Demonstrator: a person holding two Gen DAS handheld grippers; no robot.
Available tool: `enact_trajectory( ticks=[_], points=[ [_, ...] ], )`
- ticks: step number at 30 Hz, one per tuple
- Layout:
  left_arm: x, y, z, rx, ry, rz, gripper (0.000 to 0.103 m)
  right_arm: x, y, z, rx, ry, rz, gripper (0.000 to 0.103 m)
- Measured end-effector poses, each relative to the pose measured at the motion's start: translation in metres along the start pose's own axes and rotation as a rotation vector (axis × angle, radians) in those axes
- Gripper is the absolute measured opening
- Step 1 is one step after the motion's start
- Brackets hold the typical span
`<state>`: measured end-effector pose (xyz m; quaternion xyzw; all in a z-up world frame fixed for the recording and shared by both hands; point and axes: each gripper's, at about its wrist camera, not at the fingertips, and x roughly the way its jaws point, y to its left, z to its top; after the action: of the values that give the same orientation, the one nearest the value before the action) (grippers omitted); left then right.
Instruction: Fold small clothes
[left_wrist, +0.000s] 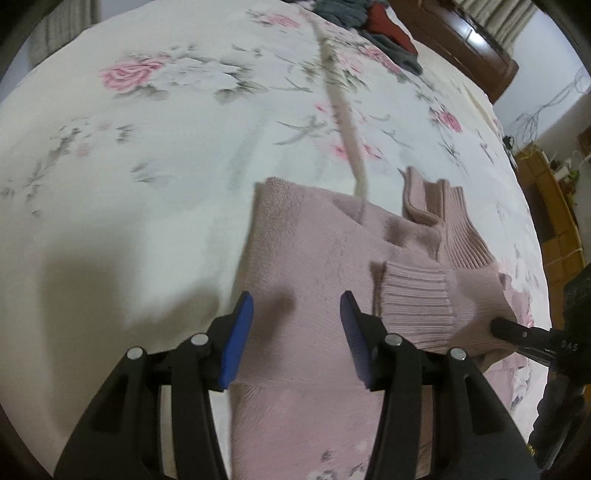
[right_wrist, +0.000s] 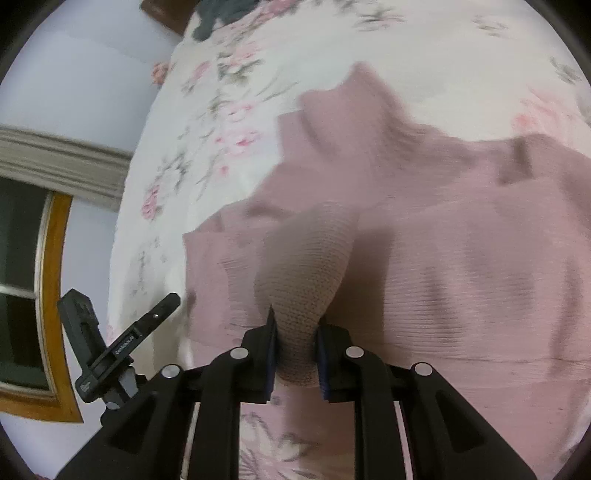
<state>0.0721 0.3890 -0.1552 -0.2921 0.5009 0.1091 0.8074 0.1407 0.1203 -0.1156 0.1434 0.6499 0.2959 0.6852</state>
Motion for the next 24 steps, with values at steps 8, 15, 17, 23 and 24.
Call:
enact_trajectory(
  ticks=[8,15,17,23,24],
  points=[
    [0.038,-0.005,-0.008,0.040,0.066,0.072,0.048,0.028,-0.031,-0.006,0.046,0.046,-0.064,0.018],
    [0.033,-0.003,-0.005,0.050,0.078,0.061,0.049,0.031,-0.029,-0.005,0.027,0.067,-0.136,0.032],
    [0.023,0.001,-0.003,0.037,0.066,0.050,0.049,0.019,-0.010,-0.005,-0.051,0.025,-0.255,0.042],
    [0.012,0.007,-0.005,0.067,0.075,0.104,0.057,0.001,0.051,-0.017,-0.223,-0.081,-0.357,0.060],
    [0.013,0.010,-0.006,0.059,0.081,0.097,0.057,0.007,0.058,-0.020,-0.240,-0.064,-0.334,0.060]
  ],
)
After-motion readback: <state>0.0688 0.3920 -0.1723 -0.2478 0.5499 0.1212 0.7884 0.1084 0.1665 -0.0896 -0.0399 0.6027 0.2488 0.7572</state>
